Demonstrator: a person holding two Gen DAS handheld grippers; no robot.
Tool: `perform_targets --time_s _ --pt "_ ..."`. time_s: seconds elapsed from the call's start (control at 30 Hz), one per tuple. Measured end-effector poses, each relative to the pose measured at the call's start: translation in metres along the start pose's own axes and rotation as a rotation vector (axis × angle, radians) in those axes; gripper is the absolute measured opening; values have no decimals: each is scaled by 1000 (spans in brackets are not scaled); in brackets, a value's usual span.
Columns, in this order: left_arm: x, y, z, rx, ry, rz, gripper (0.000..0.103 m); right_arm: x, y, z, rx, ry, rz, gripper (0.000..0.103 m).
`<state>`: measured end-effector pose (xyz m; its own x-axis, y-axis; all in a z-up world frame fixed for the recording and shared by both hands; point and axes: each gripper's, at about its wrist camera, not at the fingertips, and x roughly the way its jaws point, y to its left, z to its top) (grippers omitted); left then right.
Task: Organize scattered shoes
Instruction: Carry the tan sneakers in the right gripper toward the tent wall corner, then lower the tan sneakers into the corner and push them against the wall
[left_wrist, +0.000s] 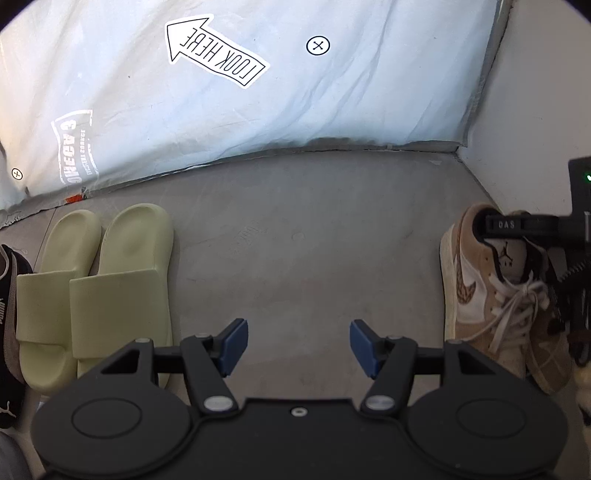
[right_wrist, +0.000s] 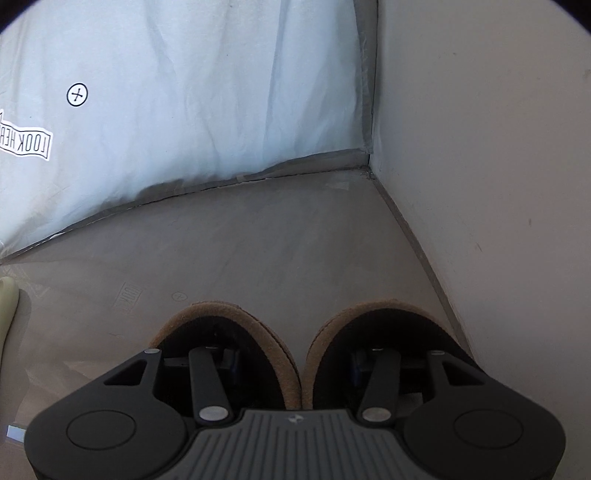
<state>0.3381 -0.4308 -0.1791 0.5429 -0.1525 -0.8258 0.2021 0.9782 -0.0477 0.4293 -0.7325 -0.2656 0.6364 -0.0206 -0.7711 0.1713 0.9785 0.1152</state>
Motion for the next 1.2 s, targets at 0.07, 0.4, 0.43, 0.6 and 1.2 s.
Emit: perform_targets --time_s 0.07,0.4,0.43,0.6,1.2 --pt "5 1 0 6 5 9 62 20 -2 23 -16 22 2 51" --pt "18 8 0 2 37 54 62 99 -9 121 -117 56 48 55" --pt "19 8 0 1 38 52 62 103 -11 125 -108 66 52 60" --pt "20 1 -2 10 52 39 62 112 -15 131 -91 91 73 67" --pt "0 14 -10 -34 33 39 62 14 -30 128 -13 -28 107 80"
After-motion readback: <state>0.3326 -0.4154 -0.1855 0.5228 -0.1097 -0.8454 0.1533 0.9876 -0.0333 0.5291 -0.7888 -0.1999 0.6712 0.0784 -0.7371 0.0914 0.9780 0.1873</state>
